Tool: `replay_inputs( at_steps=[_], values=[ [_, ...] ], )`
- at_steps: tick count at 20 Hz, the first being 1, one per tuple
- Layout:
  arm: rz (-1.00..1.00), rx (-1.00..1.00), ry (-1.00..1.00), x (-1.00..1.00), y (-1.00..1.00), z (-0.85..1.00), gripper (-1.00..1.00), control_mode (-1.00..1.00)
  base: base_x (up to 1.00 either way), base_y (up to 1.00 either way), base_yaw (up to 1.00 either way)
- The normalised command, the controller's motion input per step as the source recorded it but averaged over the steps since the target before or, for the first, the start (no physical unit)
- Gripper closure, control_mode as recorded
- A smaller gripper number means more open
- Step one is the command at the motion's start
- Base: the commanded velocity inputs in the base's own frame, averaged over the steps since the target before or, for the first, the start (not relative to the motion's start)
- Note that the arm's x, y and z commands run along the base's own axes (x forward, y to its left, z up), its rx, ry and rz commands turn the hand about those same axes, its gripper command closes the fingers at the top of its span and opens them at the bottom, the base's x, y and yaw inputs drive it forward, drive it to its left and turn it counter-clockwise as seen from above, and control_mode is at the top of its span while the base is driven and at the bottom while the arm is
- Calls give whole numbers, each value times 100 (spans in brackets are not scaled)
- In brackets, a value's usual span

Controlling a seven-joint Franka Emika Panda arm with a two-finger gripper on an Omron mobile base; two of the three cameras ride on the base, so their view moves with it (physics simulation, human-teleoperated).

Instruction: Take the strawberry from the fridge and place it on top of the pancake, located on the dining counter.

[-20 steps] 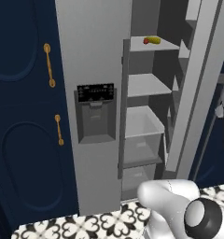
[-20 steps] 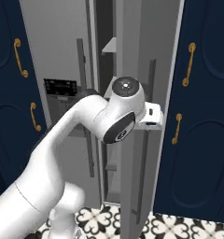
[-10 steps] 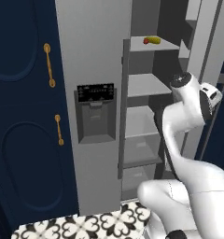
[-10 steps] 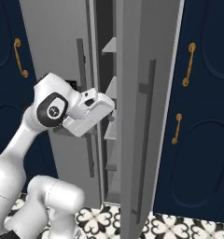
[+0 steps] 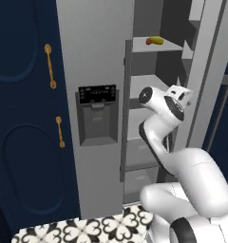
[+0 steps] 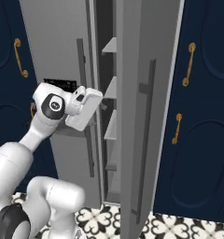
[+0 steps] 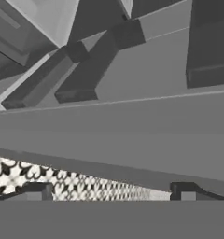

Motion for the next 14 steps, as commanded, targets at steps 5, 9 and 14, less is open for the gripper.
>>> replay_inputs(
  at_steps=[5,9,14],
  values=[
    [11,0,0,38,-55,-9,-100,-100,0,0,0],
    [4,0,0,1,-64,-2,-100,-100,0,0,0],
    [0,0,0,-19,-73,0,-100,-100,0,0,0]
  ],
)
